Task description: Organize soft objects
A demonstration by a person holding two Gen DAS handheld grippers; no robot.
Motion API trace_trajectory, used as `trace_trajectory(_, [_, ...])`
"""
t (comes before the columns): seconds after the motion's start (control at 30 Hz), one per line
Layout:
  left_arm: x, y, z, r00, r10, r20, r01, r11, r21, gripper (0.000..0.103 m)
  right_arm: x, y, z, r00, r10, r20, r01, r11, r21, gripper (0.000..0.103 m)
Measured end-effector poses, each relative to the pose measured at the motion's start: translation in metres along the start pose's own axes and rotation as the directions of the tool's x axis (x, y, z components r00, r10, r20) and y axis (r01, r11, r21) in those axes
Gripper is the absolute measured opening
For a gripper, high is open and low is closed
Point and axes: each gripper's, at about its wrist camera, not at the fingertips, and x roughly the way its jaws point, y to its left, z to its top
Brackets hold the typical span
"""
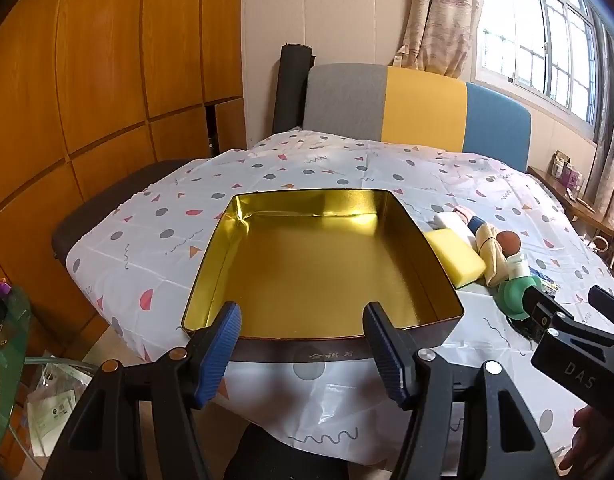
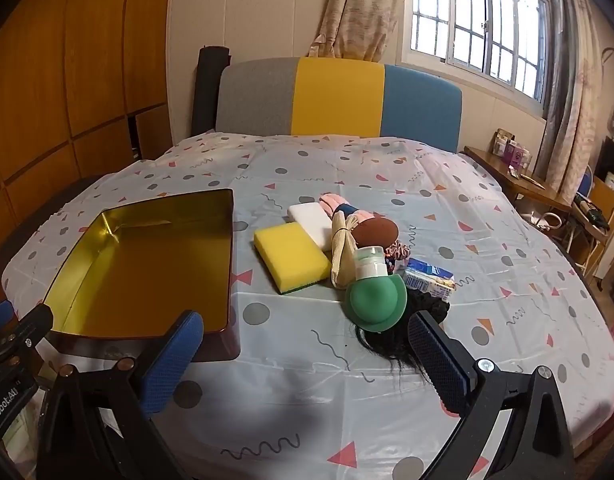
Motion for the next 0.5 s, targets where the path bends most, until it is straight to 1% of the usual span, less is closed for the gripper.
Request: trace_trajectory(0.5, [0.0003, -0.0007, -0.0001, 1.0, -0.002, -0.007, 0.002, 1.0, 0.003, 0.064, 0.0003, -0.0015, 0.0024, 1.0, -0.001, 0.0, 0.001, 1.0, 0.007, 0.103])
